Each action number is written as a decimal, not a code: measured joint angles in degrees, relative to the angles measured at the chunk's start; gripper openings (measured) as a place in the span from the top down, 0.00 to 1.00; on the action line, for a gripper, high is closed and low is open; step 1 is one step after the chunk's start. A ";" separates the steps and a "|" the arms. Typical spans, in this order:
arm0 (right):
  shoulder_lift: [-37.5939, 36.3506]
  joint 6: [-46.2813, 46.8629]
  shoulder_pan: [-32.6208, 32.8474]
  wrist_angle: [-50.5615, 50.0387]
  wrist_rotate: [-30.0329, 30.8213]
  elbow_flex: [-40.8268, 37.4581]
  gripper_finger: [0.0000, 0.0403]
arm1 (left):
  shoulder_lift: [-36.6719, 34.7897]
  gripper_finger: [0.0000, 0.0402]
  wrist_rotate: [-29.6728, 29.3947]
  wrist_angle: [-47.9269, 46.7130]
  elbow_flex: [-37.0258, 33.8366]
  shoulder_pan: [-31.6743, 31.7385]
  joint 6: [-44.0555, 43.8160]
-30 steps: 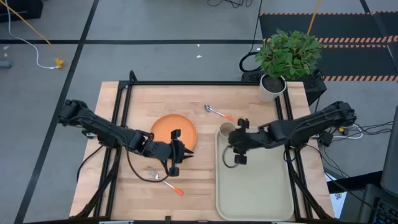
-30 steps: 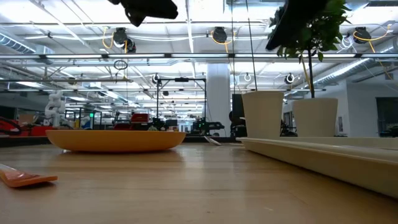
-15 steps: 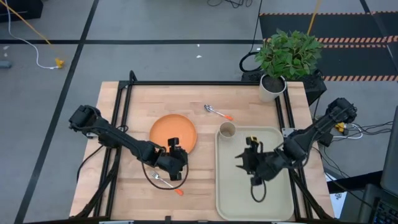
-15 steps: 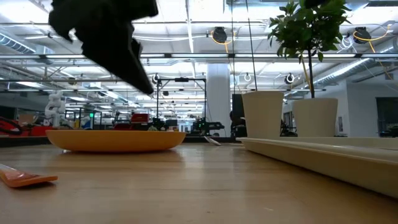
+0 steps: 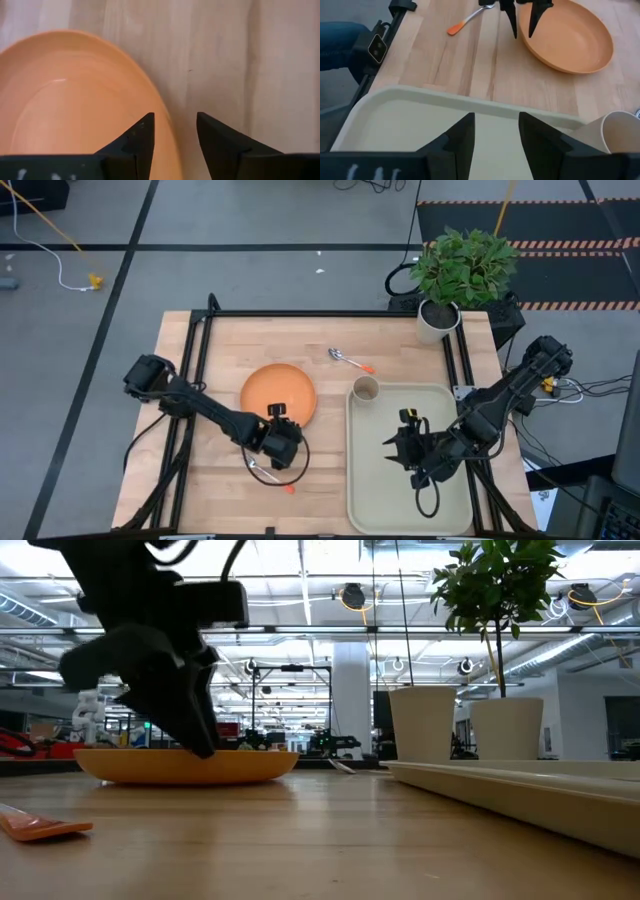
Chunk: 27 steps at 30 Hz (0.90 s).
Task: Pick and place plate/cup/fork/spoon on tray
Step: Put the orange plate on the bottom left of the light brown cup
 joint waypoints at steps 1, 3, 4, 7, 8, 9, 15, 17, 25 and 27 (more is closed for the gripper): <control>0.00 -0.01 0.00 -0.01 0.00 0.00 0.64 | 0.25 0.65 0.08 -0.27 0.00 0.27 -0.02; 0.00 -0.04 0.00 -0.04 0.00 0.00 0.64 | 0.78 0.66 0.14 -0.65 0.00 0.71 0.02; 0.00 -0.05 0.00 -0.05 0.00 0.00 0.64 | 0.92 0.67 0.16 -0.68 0.00 0.94 0.01; 0.00 -0.14 0.00 -0.12 0.00 0.00 0.64 | 0.93 0.70 1.26 -0.74 0.00 1.59 0.16; 0.00 -0.16 0.00 -0.14 0.00 0.00 0.64 | 0.93 0.72 1.91 -0.76 0.00 1.83 0.16; 0.00 -0.21 0.00 -0.18 0.00 0.00 0.64 | 0.93 0.73 2.15 -0.88 0.00 1.95 0.18; 0.00 -0.42 -0.04 -0.18 0.00 0.00 0.64 | 0.93 0.88 3.39 -3.08 0.00 2.19 0.15; 0.00 -0.17 -0.04 -0.16 0.00 0.00 0.64 | 0.88 0.94 3.42 -4.00 0.00 2.18 -0.12; 0.00 -0.03 -0.04 -0.03 0.00 0.00 0.64 | 0.77 0.98 3.27 -5.59 0.00 1.37 0.24; 0.00 -0.24 -0.04 -0.03 0.00 0.00 0.64 | 0.16 0.98 3.38 -6.74 0.00 0.95 0.13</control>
